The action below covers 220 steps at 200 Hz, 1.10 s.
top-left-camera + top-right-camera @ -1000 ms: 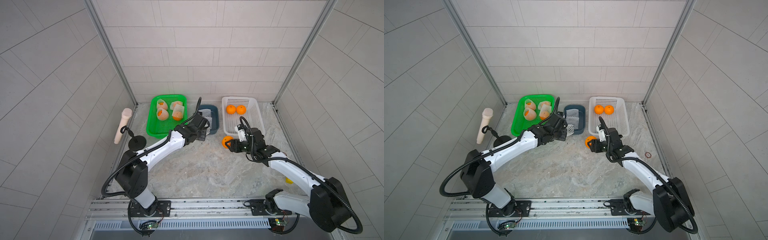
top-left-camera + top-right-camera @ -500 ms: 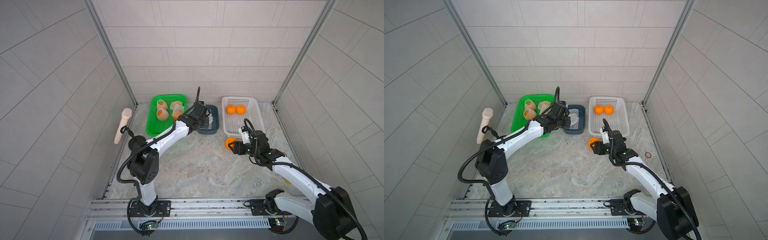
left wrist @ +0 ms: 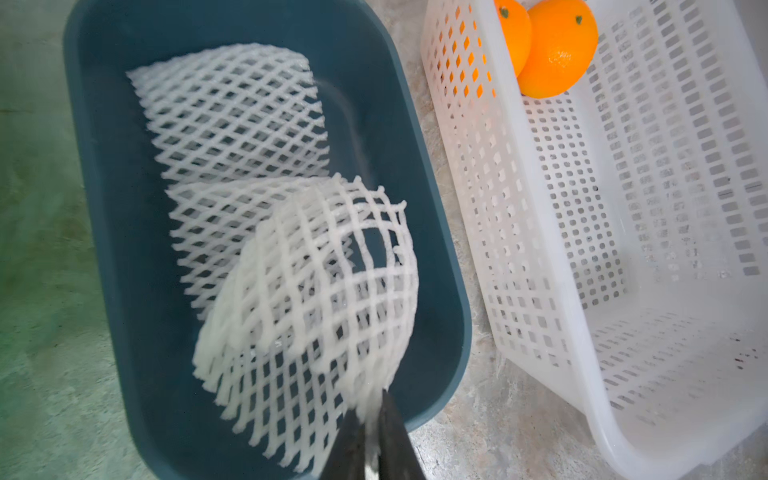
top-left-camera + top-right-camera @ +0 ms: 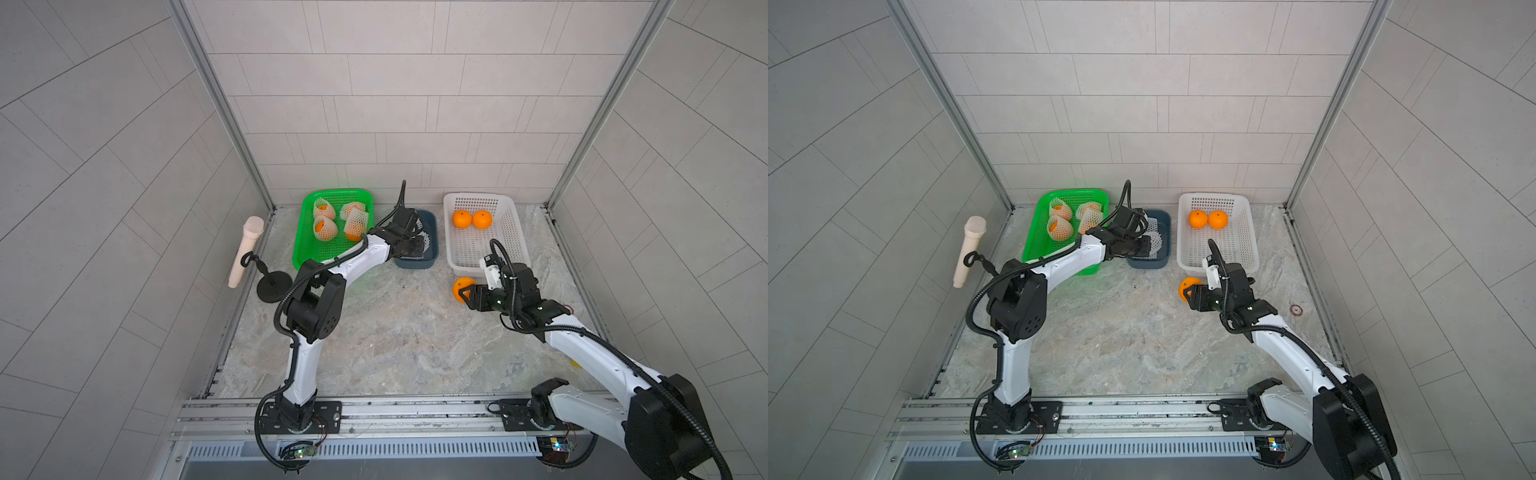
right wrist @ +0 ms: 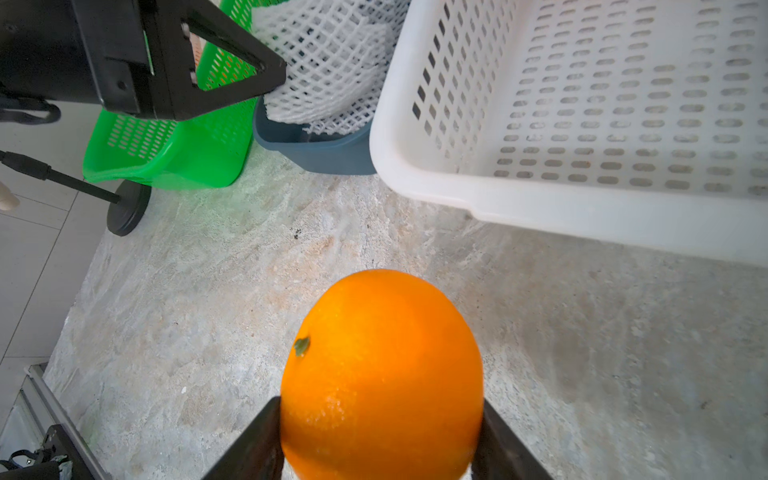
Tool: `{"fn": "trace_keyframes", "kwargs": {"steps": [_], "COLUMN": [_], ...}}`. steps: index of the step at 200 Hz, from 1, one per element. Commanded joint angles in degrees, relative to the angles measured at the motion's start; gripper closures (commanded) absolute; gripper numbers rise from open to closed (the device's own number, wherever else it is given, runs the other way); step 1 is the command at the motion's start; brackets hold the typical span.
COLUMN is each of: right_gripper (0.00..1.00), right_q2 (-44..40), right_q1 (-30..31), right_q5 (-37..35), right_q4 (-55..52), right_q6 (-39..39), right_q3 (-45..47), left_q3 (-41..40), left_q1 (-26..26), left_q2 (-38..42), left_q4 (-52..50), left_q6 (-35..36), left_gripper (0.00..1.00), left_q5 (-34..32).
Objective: Remove foam nets from oranges
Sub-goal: Place the foam net into the storage box.
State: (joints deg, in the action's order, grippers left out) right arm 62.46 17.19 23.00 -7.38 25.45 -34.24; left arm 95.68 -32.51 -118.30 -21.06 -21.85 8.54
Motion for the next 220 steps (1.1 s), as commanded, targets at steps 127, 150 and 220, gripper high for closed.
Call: {"fn": "trace_keyframes", "kwargs": {"steps": [127, 150, 220], "right_gripper": [0.34, 0.34, 0.34], "right_q2": [0.5, 0.4, -0.2], "right_q1": [-0.5, -0.4, -0.7], "right_q5": [0.6, 0.6, 0.4], "right_q4": [1.2, 1.1, 0.6], "right_q6": [-0.4, -0.4, -0.6], "right_q3": [0.1, 0.2, 0.3], "left_q3": [1.9, 1.9, 2.2], "left_q1": [-0.1, -0.1, 0.1], "left_q2": [5.9, 6.8, 5.9], "left_q4": [-6.7, -6.3, -3.9], "left_q6": [3.8, 5.0, 5.9], "left_gripper": [0.8, 0.84, 0.82], "left_q5": [-3.2, -0.9, 3.0]}}
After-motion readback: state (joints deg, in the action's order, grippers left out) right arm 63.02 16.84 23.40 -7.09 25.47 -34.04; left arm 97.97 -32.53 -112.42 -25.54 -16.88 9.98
